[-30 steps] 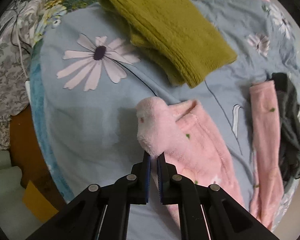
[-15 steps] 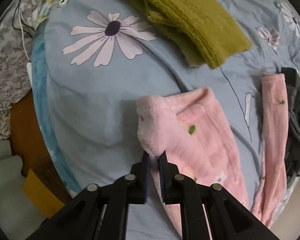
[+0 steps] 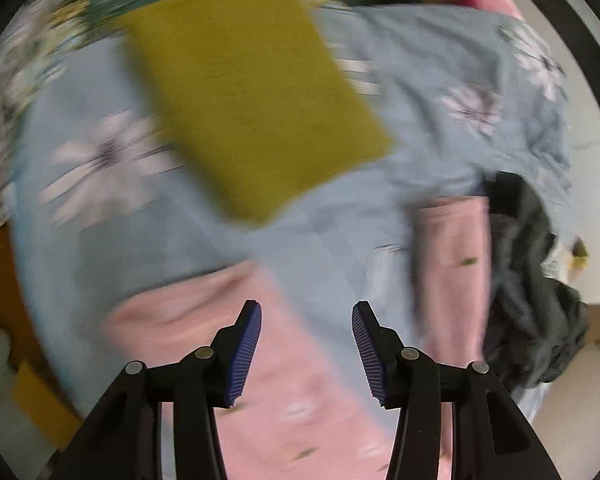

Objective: Fold clothes
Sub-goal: 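Grasp the fleece hem with the right tool while the left tool grips the sleeve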

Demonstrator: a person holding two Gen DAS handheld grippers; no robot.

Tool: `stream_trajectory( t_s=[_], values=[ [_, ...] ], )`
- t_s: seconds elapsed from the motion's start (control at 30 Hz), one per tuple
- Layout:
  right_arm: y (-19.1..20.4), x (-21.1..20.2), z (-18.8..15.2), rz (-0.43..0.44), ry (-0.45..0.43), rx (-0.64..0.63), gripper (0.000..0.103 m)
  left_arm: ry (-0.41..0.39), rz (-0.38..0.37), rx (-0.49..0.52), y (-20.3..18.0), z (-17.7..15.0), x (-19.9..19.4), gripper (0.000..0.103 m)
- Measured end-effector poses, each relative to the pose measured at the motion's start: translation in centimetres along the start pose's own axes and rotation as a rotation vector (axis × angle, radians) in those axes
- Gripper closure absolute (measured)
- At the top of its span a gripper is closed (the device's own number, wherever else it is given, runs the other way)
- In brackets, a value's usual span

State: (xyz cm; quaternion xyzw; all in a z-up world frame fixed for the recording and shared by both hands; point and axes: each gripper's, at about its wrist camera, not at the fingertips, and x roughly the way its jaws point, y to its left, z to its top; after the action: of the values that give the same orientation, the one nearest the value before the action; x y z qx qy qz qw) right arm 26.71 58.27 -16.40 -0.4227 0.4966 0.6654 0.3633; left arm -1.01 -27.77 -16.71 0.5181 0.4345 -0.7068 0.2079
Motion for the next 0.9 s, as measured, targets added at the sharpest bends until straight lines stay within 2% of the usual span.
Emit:
stream_trajectory(
  t_s=[0.13, 0.17, 0.27, 0.3, 0.4, 0.53, 0.7, 0.73, 0.83, 0.9],
  values=[
    [9.8, 4.1, 0.5, 0.105, 0.087, -0.117, 0.068, 0.015, -0.032, 0.120, -8.9, 2.6, 2.9, 0.051],
    [11.5, 5.2, 0.5, 0.112, 0.103, -0.126, 0.065, 0.021, -0.027, 0.157, -11.5, 3.9, 4.1, 0.050],
    [16.0, 8.0, 0.5, 0.110, 0.140, -0.125, 0.062, 0.033, 0.008, 0.246, -15.8, 5.2, 5.2, 0.048],
    [16.9, 8.7, 0.5, 0.094, 0.148, -0.116, 0.061, 0.030, 0.024, 0.264, -15.7, 5.0, 5.1, 0.047],
    [19.0, 11.1, 0.6, 0.038, 0.170, -0.056, 0.061, 0.023, 0.072, 0.301, -19.2, 6.8, 8.1, 0.043],
    [19.6, 14.4, 0.9, -0.053, 0.199, 0.022, 0.061, 0.021, 0.121, 0.330, -20.5, 8.3, 10.3, 0.042],
    [19.4, 16.9, 0.3, -0.088, 0.225, 0.080, 0.061, 0.036, 0.163, 0.362, -21.2, 9.4, 12.6, 0.042],
    [19.2, 17.1, 0.2, -0.094, 0.230, 0.082, 0.063, 0.041, 0.168, 0.368, -21.3, 9.4, 12.9, 0.042],
    [18.6, 17.3, -0.3, -0.100, 0.243, 0.082, 0.099, 0.064, 0.174, 0.409, -21.6, 9.1, 13.6, 0.042],
    [18.1, 16.8, -0.5, -0.074, 0.241, 0.077, 0.099, 0.063, 0.185, 0.453, -21.2, 8.3, 13.7, 0.042]
  ],
)
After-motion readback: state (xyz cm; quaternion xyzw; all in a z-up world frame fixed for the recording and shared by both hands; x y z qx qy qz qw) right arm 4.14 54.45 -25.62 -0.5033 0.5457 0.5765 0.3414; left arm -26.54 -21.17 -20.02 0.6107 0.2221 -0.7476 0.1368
